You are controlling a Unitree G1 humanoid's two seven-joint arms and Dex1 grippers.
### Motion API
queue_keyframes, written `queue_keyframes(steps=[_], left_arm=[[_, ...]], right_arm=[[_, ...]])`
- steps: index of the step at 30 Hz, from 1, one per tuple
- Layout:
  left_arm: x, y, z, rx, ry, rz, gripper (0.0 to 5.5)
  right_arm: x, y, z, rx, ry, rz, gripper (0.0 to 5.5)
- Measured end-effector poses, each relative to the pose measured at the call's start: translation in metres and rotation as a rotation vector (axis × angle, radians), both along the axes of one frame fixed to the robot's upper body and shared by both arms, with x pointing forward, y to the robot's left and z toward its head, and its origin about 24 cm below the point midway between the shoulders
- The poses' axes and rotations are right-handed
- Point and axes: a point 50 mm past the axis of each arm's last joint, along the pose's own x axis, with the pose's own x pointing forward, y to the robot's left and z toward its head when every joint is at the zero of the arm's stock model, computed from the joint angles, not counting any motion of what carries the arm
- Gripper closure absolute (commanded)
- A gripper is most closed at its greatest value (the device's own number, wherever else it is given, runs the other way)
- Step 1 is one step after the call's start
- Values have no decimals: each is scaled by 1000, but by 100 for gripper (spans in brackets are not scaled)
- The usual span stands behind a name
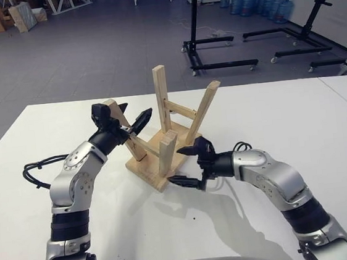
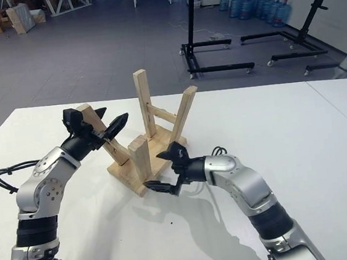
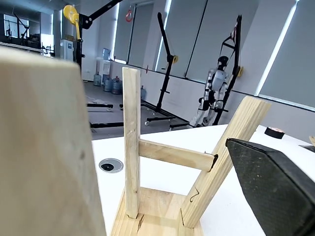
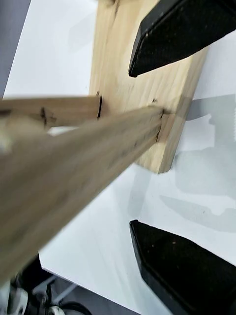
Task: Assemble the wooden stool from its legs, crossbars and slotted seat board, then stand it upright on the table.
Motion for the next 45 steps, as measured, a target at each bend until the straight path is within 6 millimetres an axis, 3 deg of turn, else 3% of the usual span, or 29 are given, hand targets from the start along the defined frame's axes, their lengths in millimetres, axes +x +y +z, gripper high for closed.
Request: queue_keyframes(steps=[1,4,6,10,12,15,18,22,25,27,29,33,36,39,41,45], left_arm=[[1,-1,-2,3,3,-8,10],[7,0,-5,18,6,-29,10],[14,5,-5,20,8,-43,10],[36,10,-2,-5,5,-82,10],[49,8,0,-27,8,-135,10],[71,-2,2,-69,31,-220,10],[88,-22,2,-79,77,-281,10],[93,-22,-6,-19,98,-269,10],[95,3,-9,9,101,-144,10],[98,38,8,18,53,-21,10],[99,56,27,14,-9,38,10],[80,114,114,-40,-305,123,10],[53,128,156,-64,-444,71,10],[27,125,158,-93,-455,10,10],[2,118,145,-104,-412,-58,10],[-51,99,84,-14,-180,-224,10]], right_arm=[[-2,-2,1,-9,-6,12,15],[-1,-33,1,-77,-24,13,15],[15,-79,13,-134,-71,-88,15],[51,-129,40,-96,-166,-278,15],[65,-139,47,-47,-190,-338,15],[79,-131,46,47,-191,-336,15],[85,-105,55,214,-192,-201,15],[81,-87,62,361,-174,-102,15],[75,-83,75,426,-207,-42,15],[70,-86,67,419,-187,-48,15],[66,-90,59,406,-164,-57,15],[52,-94,44,370,-98,-59,15],[43,-92,43,368,-88,-46,15],[38,-88,43,377,-83,-35,15],[34,-82,46,388,-78,-27,15],[30,-73,50,389,-76,-47,15]])
